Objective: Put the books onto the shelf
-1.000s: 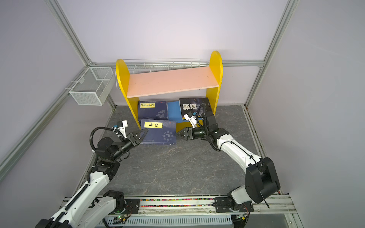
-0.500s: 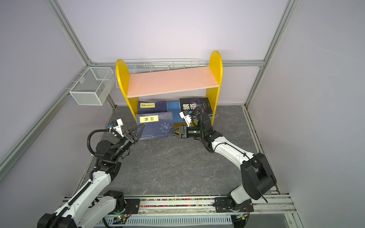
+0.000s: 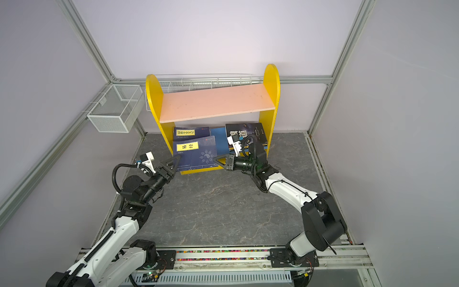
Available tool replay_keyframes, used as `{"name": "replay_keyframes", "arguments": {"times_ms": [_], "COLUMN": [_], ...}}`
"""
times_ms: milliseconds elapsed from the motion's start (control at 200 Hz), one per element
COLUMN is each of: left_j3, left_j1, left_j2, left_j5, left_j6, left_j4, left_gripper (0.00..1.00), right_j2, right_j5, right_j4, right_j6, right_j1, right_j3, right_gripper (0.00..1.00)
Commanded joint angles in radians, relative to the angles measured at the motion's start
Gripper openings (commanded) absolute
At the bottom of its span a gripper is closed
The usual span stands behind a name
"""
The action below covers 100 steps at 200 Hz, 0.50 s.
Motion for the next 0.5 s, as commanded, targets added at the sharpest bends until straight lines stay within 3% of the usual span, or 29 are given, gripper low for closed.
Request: {"name": "replay_keyframes", "arguments": {"times_ms": [0, 160, 290, 495], "left_j3": [0.031, 0.024, 0.007, -0.022], "left_j1": [-0.001, 0.001, 0.007, 0.01], "left_j2": [-0.048, -0.186, -0.285, -0.324], "left_j5": [-0.098, -0.33, -0.524, -0.552], "left_j6": [0.041, 0.064, 0.015, -0.029], "left_j4": [-0.124, -0.447, -0.728, -0.84], "left_gripper": [0.71, 0.7, 0.7, 0.69], "right_j2": [0.027, 0.097, 0.18, 0.342], "right_j5": [0.073, 0.07, 0.066, 0.026], "right_j4": [0.081, 0.007, -0.069, -0.091], "right_j6": [0.01, -0.062, -0.116, -0.108], "right_j1": [-0.024, -0.049, -0.05, -0.049], "right_j3": [0.05, 0.159, 0.274, 0.445], "right_gripper": [0.11, 0.12, 0.12, 0.13]}}
